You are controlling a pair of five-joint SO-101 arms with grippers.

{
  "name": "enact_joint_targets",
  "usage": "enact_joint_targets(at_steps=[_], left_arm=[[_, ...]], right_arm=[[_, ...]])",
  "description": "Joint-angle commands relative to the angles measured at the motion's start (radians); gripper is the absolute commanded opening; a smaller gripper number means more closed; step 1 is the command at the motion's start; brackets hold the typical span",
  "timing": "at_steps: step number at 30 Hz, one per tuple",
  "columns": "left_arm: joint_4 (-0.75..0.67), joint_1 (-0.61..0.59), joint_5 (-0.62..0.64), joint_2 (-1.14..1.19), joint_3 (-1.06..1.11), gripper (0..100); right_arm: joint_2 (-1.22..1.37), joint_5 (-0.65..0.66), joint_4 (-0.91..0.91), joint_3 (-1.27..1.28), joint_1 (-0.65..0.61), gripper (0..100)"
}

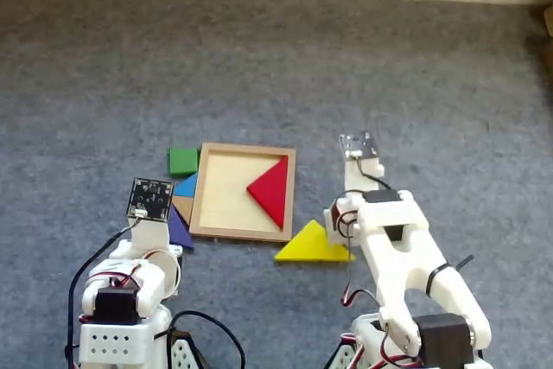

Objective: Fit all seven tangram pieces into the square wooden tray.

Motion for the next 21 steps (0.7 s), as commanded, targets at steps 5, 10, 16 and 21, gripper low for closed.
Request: enact_joint_targets(at_steps=[5,10,16,21], left_arm=[[0.005,-0.008,-0.006,-0.025,0.019,1],[0.005,-0.008,-0.006,-0.025,0.019,1],[0.005,-0.008,-0.006,-0.025,0.019,1],[0.005,-0.008,-0.006,-0.025,0.019,1]], right_arm=[[0.004,0.129,0.136,0.035,0.007,0.5],[0.004,0.203,0.206,0.036,0.007,0.5],[0.004,0.206,0.280,0.036,-0.047,0.5],[0.004,0.201,0.352,0.033,-0.156,0.6]])
